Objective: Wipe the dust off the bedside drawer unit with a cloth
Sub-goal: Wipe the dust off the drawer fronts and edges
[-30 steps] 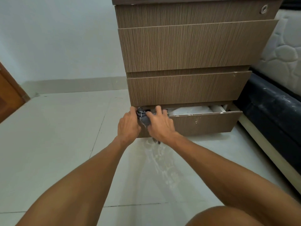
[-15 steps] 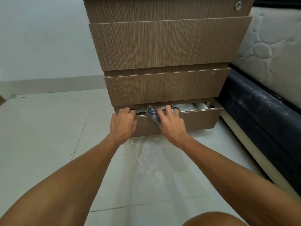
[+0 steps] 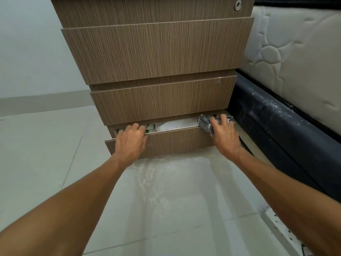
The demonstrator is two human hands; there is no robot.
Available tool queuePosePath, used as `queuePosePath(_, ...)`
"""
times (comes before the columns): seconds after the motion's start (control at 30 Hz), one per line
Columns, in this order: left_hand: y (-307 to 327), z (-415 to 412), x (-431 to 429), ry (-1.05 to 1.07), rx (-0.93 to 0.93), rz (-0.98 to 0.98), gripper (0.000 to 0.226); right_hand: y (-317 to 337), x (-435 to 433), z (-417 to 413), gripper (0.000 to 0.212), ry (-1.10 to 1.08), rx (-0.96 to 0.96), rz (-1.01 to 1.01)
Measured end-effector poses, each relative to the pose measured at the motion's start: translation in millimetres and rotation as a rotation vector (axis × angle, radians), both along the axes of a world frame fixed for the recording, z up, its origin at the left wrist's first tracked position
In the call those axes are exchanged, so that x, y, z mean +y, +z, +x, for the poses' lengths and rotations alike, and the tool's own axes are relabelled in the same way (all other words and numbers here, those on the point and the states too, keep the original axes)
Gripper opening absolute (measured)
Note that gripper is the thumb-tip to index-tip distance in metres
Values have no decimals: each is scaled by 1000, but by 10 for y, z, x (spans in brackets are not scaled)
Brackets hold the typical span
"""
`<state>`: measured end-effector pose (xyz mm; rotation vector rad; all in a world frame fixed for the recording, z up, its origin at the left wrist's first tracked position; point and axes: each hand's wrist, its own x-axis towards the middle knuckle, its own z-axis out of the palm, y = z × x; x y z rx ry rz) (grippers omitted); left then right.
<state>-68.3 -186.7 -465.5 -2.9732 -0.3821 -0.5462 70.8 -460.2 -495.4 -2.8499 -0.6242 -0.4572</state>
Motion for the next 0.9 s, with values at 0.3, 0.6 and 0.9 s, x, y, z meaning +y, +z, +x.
queuePosePath(0.3,18,6,21,-42,22,53,17,20,-396,356,50,-332,239,208)
queuePosePath(0.6,50,203,59,13,11,0,14,-362,-457,220,40,-682,639,707)
queuePosePath(0.9,7,302,76,77,83,142,9,-489,-313,285,28,-424,943,1441)
